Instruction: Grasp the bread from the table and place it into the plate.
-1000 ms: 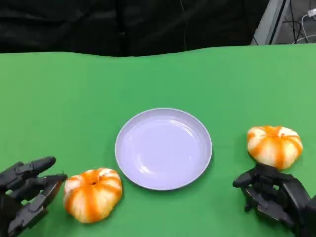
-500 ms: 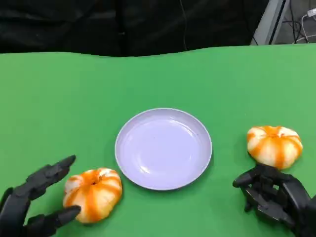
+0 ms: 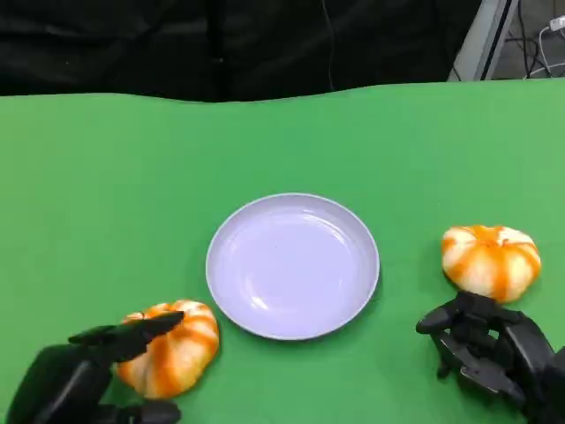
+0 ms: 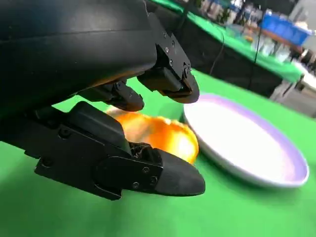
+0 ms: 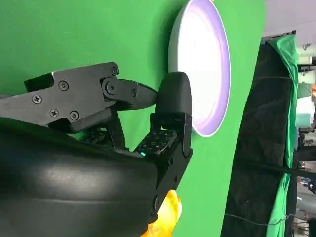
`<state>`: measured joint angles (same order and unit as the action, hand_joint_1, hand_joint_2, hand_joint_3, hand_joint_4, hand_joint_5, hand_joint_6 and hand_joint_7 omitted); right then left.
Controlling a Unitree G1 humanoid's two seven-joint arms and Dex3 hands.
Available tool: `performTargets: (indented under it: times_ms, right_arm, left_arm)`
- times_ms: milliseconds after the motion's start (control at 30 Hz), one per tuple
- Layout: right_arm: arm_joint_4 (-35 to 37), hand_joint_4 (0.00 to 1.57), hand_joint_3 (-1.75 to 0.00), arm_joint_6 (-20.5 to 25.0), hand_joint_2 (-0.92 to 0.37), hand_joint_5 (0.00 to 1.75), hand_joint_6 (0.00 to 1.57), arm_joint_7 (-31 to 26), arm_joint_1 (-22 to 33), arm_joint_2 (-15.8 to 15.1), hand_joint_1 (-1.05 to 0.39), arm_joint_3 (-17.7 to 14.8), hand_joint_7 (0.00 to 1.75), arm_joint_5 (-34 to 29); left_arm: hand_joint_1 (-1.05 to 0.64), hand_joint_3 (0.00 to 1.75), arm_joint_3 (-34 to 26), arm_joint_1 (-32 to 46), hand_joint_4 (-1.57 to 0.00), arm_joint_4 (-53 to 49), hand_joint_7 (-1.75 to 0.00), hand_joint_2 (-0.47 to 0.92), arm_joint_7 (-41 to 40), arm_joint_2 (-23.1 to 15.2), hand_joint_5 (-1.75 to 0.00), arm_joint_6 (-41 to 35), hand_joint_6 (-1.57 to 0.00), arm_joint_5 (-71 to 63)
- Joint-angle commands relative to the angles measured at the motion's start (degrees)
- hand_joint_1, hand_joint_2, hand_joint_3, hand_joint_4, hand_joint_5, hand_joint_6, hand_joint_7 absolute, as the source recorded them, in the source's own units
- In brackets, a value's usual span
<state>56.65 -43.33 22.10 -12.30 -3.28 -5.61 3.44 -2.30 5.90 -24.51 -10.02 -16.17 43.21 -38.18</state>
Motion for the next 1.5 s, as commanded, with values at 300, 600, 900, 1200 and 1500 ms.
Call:
performTargets:
  times_ms: [300, 600, 900, 1200, 1500]
  right_arm:
    - [0.02, 0.65, -0.44, 0.92, -0.92, 1.75, 0.76, -0.29, 1.21, -0.73, -0.27, 0.14, 1.05, 0.24]
    - [-0.71, 0.65, -0.44, 0.79, -0.92, 1.75, 0.76, -0.38, 1.69, -0.65, -0.27, 0.24, 1.04, 0.25]
    - [-1.30, 0.66, -0.44, 1.01, -0.92, 1.75, 0.76, -0.37, 1.97, -0.63, -0.27, 0.44, 1.04, 0.49]
    - [-0.75, 0.65, -0.45, 0.66, -0.92, 1.75, 0.75, -0.34, 1.71, -0.82, -0.27, 0.40, 1.05, 0.39]
    - [-0.70, 0.65, -0.44, 1.09, -0.92, 1.75, 0.75, -0.31, 1.72, -0.84, -0.27, 0.40, 1.05, 0.42]
  left_arm:
    - [-1.01, 0.46, 10.76, -2.81, -0.44, 6.11, 0.00, 0.92, 9.00, -4.44, 0.00, -21.27, -0.42, -1.47]
    - [-1.00, 0.45, 15.61, -6.77, -0.47, 5.75, -0.01, 0.92, 9.62, -4.94, -0.01, -30.06, -0.44, -2.34]
    - [-0.34, 0.13, 17.14, -6.90, -0.58, 5.47, -0.01, 0.92, 5.95, -5.12, -0.02, -32.01, -0.50, -1.95]
    - [-0.01, 0.11, 17.38, -6.01, -0.70, 7.40, -0.04, 0.92, 4.61, -5.13, -0.05, -33.68, -0.62, -1.41]
    - [0.03, 0.10, 17.94, -6.27, -0.77, 7.33, -0.05, 0.92, 4.69, -5.58, -0.06, -34.43, -0.69, -0.90]
